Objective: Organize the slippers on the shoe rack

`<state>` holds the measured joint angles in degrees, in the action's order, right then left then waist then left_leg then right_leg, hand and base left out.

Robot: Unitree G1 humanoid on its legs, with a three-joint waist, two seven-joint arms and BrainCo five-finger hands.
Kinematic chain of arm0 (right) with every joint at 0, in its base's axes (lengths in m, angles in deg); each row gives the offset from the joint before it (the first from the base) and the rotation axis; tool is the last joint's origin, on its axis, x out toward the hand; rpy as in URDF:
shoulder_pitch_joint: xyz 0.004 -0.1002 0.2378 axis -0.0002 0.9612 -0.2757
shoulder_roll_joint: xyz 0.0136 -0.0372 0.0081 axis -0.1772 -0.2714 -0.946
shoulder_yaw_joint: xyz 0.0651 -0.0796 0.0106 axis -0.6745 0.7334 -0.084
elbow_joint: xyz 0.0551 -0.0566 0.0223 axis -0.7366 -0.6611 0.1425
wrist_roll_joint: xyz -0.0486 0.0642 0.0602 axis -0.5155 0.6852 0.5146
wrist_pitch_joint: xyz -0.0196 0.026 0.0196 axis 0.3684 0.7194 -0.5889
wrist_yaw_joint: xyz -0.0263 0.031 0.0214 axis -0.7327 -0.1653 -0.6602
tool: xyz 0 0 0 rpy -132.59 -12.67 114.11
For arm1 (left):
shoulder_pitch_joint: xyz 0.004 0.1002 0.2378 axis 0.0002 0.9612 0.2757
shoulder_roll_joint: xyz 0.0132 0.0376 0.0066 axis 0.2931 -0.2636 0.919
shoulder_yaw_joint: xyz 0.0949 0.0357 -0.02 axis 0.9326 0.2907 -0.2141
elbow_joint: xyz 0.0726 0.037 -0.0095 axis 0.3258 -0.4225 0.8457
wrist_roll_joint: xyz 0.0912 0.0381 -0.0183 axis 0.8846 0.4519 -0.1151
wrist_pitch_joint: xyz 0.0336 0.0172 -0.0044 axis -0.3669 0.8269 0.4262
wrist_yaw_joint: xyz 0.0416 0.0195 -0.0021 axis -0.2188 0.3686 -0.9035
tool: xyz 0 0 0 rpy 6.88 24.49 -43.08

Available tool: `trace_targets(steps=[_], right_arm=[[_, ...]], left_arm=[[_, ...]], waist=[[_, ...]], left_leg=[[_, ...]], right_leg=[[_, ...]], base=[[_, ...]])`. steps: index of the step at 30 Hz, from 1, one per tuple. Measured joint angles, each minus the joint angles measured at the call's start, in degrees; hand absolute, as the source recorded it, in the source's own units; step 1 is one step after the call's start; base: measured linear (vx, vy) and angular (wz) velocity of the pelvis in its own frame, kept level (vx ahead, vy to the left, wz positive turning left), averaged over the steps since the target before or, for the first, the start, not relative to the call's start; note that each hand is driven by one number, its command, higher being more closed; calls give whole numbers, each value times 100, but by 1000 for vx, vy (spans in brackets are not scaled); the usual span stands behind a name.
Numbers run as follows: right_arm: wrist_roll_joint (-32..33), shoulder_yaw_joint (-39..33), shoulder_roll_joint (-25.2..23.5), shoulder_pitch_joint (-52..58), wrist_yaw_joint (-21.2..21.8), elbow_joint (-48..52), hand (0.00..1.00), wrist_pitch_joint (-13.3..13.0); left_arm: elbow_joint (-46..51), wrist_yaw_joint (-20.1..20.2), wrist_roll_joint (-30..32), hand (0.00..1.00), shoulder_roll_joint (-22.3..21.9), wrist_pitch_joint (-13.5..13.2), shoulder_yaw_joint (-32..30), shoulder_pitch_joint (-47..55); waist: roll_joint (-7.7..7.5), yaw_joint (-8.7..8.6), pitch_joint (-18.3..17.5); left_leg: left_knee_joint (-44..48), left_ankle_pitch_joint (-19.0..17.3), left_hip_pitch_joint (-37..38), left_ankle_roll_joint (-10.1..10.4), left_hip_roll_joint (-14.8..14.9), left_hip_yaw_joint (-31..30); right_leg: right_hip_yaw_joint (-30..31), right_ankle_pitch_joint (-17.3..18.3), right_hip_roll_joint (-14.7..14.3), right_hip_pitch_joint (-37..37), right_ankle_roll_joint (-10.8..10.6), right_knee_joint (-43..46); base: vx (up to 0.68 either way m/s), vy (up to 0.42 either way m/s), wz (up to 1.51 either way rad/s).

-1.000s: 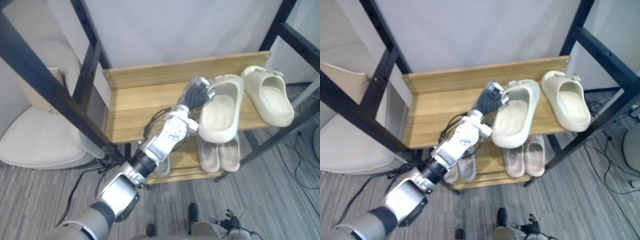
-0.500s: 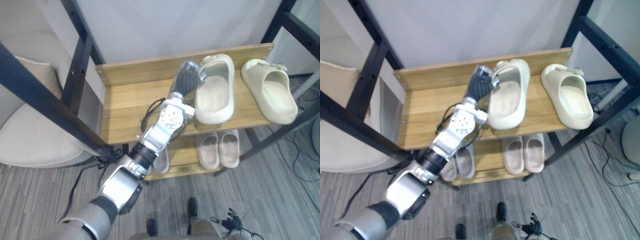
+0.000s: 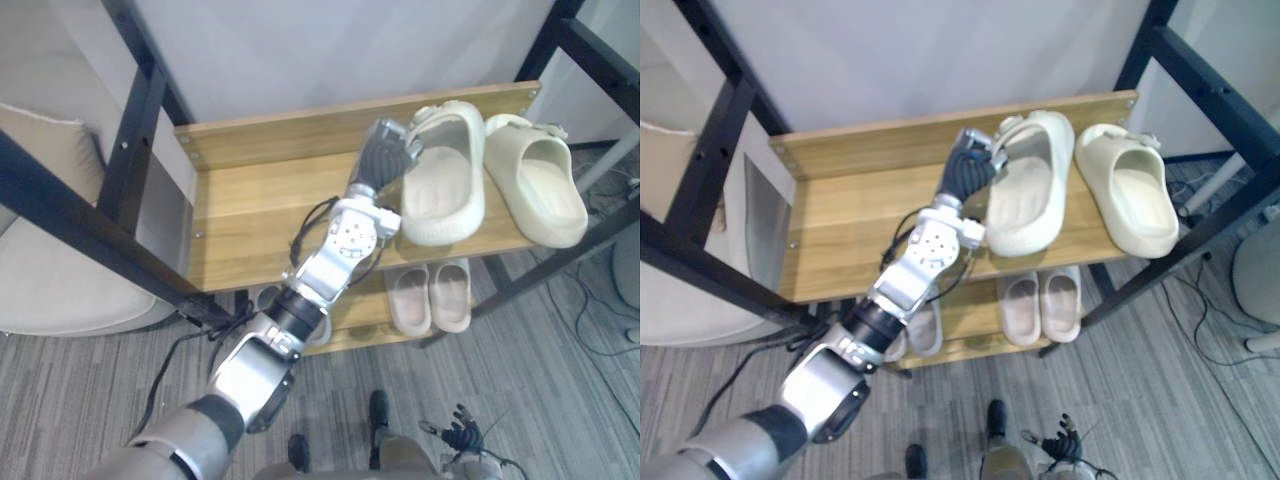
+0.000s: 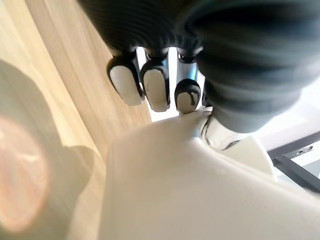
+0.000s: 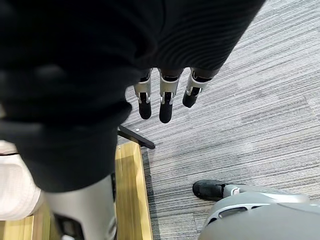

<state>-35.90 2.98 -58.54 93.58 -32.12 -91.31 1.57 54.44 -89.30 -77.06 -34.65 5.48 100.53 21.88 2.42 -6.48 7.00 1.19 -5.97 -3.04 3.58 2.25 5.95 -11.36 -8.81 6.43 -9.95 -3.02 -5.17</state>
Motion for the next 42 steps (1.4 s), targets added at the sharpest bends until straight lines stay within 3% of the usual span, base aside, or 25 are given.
trace_targets(steps=[8, 9, 14, 34, 42], right_arm=[[50, 1, -176, 11, -72, 309, 0, -34], [53, 16, -204, -7, -72, 309, 0, -73], [87, 66, -417, -40, -74, 316, 0, -120], [97, 289, -417, -102, -161, 289, 0, -133], [95, 296, -402, -151, -161, 184, 0, -122]], left_arm=[[-69, -106, 0, 100, -13, 100, -160, -37], [-142, -107, 0, 0, -16, 108, -160, -66], [-186, -113, 1, 0, -29, 113, -174, -80], [-157, -236, -22, 0, -42, 109, -302, 12], [396, -237, -441, 0, -44, -57, -146, 430]], waist=[[-27, 0, 92], [-27, 1, 92], [-29, 19, 98], [-146, 37, 291], [-156, 81, 299]], left_leg=[[3, -29, -5, 51, 112, 132], [3, -26, -6, 55, 116, 136], [6, -24, -7, 57, 111, 149], [206, 3, 4, 87, 79, 124], [215, 168, 10, 90, 21, -20]], right_leg=[[58, 36, -111, -50, 57, 2], [54, 45, -114, -49, 69, 2], [47, 70, -111, -49, 69, 2], [-166, 182, -41, 164, 68, 2], [-462, 269, 48, 353, 82, 1]], base=[[31, -21, -6], [35, -14, 1], [14, -4, 0], [6, -3, 5], [-2, -12, 21]])
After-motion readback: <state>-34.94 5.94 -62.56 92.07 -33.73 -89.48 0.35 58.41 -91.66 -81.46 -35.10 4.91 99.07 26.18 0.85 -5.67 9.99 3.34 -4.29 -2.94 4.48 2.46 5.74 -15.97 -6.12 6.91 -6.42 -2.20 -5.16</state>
